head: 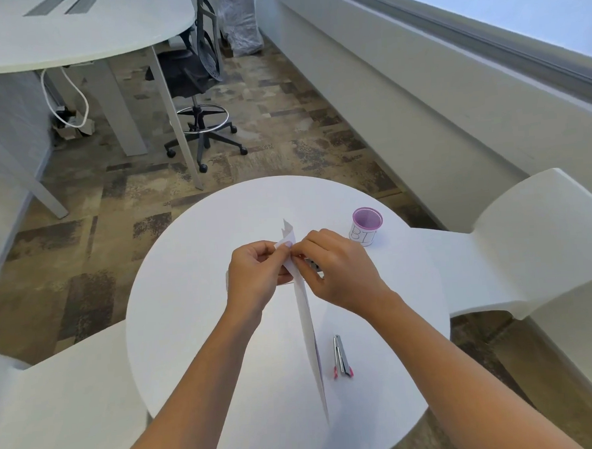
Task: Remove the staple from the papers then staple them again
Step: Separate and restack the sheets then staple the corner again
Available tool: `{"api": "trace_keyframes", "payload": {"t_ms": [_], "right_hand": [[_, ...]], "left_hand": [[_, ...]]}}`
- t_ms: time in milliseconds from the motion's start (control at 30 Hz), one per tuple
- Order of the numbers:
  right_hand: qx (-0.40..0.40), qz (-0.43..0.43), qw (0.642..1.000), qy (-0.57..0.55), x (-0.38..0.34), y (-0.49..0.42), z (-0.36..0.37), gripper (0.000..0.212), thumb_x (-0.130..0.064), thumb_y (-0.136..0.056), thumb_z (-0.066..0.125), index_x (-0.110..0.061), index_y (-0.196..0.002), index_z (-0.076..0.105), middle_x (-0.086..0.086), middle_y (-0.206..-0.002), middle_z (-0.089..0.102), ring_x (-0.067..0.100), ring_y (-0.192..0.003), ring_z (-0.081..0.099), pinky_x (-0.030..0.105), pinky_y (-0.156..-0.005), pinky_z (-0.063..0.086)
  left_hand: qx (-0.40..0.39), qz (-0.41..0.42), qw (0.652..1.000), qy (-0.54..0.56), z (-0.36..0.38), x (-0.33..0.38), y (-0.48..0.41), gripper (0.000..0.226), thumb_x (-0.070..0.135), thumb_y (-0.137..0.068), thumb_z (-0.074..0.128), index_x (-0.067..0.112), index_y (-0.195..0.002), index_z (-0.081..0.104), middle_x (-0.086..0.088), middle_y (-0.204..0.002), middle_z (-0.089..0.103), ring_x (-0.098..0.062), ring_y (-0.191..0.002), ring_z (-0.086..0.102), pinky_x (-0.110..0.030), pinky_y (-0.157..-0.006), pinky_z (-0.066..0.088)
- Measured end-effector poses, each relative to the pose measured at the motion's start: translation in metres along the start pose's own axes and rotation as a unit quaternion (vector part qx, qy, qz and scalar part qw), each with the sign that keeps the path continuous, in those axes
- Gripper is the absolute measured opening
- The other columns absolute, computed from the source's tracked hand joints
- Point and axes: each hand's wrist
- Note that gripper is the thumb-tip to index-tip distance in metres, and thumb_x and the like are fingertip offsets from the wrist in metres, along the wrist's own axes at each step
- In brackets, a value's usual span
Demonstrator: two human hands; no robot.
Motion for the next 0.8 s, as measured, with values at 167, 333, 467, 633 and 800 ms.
{"api": "trace_keyframes", "payload": {"t_ms": [167,333,467,633,800], "right_hand": [[-0.018,-0.022,0.999,0.023,0.0062,-0.0033,0.0014,0.014,-0.02,-0.088,0.063,-0.008,-0.084,0.068,0.005,-0.075,0.064,0.021,-0.064,0.055,0.036,-0.051,0.047],[-0.028,-0.038,0.998,0.038,0.0091,-0.0057,0.0045,0.013,-0.021,-0.087,0.062,-0.009,-0.082,0.063,0.004,-0.075,0.06,0.019,-0.063,0.052,0.035,-0.049,0.046],[-0.015,-0.052,0.996,0.076,0.009,-0.0071,0.0057,0.013,-0.019,-0.087,0.058,-0.009,-0.08,0.058,0.005,-0.073,0.056,0.021,-0.061,0.049,0.033,-0.048,0.039],[0.035,-0.054,0.99,0.124,0.0067,-0.0069,0.0063,0.016,-0.019,-0.089,0.055,-0.009,-0.077,0.06,0.004,-0.071,0.056,0.021,-0.059,0.047,0.033,-0.048,0.034],[0.073,-0.033,0.989,0.125,0.0033,-0.005,0.0087,0.014,-0.016,-0.086,0.059,-0.008,-0.076,0.062,0.006,-0.068,0.056,0.021,-0.055,0.048,0.034,-0.046,0.039]], "left_hand": [[-0.021,-0.014,0.999,0.023,-0.0018,0.0022,0.002,0.021,0.012,-0.092,0.064,-0.001,-0.076,0.071,-0.011,-0.068,0.074,-0.024,-0.066,0.073,-0.026,-0.061,0.058],[-0.028,-0.027,0.999,0.034,-0.003,0.002,0.0036,0.022,0.013,-0.092,0.064,0.003,-0.073,0.07,-0.007,-0.066,0.074,-0.017,-0.06,0.071,-0.022,-0.056,0.056],[-0.026,-0.025,0.998,0.041,-0.0026,0.0008,0.005,0.022,0.012,-0.092,0.064,0.005,-0.072,0.07,-0.005,-0.064,0.072,-0.015,-0.058,0.069,-0.021,-0.056,0.054],[0.001,0.017,1.0,0.023,-0.0015,0.0016,0.0048,0.018,0.012,-0.09,0.067,0.004,-0.075,0.073,-0.009,-0.068,0.073,-0.022,-0.064,0.071,-0.026,-0.059,0.057],[0.021,0.059,0.998,-0.011,0.0027,0.0015,0.0052,0.017,0.014,-0.09,0.068,0.01,-0.075,0.075,-0.011,-0.073,0.075,-0.032,-0.073,0.073,-0.028,-0.06,0.059]]}}
Point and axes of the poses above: each hand's wrist, its own y-axis away from the middle knuckle, its own z-axis out of the palm, x = y × z
